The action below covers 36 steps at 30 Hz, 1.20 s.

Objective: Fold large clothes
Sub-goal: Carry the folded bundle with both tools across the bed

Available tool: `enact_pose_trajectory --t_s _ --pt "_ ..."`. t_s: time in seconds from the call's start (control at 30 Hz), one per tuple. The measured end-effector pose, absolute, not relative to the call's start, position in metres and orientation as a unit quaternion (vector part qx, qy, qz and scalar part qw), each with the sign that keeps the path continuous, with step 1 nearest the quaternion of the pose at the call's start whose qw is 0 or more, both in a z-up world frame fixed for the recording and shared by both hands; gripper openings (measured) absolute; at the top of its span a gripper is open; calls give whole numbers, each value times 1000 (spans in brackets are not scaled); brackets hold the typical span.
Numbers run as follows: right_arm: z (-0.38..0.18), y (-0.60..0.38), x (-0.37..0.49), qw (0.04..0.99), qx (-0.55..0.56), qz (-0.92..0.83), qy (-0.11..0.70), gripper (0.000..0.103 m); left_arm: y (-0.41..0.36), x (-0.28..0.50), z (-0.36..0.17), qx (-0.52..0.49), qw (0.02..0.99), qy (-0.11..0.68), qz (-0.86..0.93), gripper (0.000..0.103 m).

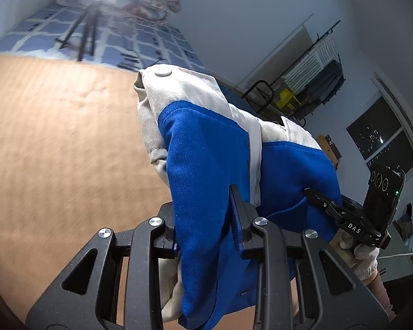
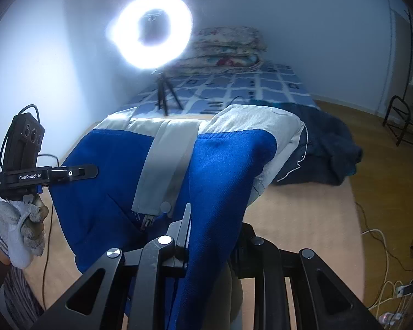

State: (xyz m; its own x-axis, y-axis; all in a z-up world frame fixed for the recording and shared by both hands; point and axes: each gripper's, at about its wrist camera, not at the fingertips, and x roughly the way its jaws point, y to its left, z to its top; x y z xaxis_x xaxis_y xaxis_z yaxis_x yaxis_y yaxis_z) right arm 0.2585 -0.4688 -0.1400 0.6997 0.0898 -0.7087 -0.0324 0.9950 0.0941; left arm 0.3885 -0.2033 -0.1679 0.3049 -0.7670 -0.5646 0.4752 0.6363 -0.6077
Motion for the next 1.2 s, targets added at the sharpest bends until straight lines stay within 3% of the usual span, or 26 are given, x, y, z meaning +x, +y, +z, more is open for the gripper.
enact_pose_trajectory --t_s 0.7,1.2 --pt "-95 -623 373 949 79 -59 298 20 -411 505 -98 -123 818 365 -427 26" --pt "-153 -662 462 948 93 -86 292 20 -482 570 -142 -76 840 376 -383 26"
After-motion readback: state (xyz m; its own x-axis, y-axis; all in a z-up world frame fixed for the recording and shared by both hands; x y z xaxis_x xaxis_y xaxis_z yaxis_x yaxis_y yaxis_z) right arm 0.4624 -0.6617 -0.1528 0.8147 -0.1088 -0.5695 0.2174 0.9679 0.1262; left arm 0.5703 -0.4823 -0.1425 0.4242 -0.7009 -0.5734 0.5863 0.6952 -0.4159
